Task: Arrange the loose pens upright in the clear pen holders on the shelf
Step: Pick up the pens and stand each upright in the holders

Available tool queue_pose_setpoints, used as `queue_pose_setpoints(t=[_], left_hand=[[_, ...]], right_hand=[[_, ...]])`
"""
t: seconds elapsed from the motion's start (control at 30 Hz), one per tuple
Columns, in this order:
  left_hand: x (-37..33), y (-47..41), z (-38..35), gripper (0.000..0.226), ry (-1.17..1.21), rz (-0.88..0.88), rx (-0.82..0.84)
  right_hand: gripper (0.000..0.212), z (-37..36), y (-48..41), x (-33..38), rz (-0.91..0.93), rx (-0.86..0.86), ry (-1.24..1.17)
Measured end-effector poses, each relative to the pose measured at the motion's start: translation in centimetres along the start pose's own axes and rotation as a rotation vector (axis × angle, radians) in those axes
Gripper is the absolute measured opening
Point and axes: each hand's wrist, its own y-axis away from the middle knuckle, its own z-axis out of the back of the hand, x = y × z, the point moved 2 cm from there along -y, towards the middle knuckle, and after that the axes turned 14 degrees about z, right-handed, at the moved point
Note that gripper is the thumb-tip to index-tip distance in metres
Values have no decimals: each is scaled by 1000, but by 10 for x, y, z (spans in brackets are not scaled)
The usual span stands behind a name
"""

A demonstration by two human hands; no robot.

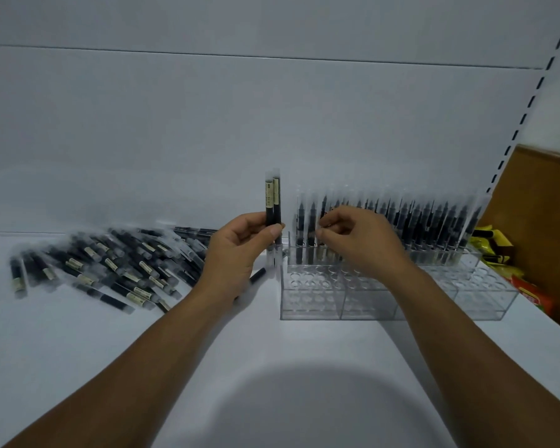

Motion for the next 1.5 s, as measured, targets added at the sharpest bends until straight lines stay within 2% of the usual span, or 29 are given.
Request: queue_pose_setpoints(t=[0.13,0.3,0.37,0.43,0.63,0.83,0.93,1.0,1.3,1.5], left_hand=[[-9,-3,1,20,-49,-93,-37],[-28,-4,-10,17,6,-96,21],[-31,-4,-18,17,34,-98,47],[-29,-3,-24,19,43,-104,49],[-21,0,-16,20,98,-120,-31],[-19,-6,0,18,-28,-128,-120],[-16,-4,0,16,-76,-137,-99],[-16,-2,-2,16,-87,-143,-82],[-18,3,-6,17,-64,-131,-61],[-17,4,-8,18,-71,-139,-29]], right_hand=[[13,7,9,5,61,-67,-106],[30,-4,14,23,160,59,-178],[24,-8,14,27,181,57,-199],[12,-10,13,27,188,8,-228],[7,-3,12,21,140,-65,-442],[8,39,5,13,25,-335,-671],[5,57,2,9,7,-425,-658],[5,64,-1,9,20,-426,-603],[7,67,-23,21,125,-305,-230],[12,57,-33,21,135,-223,-106]])
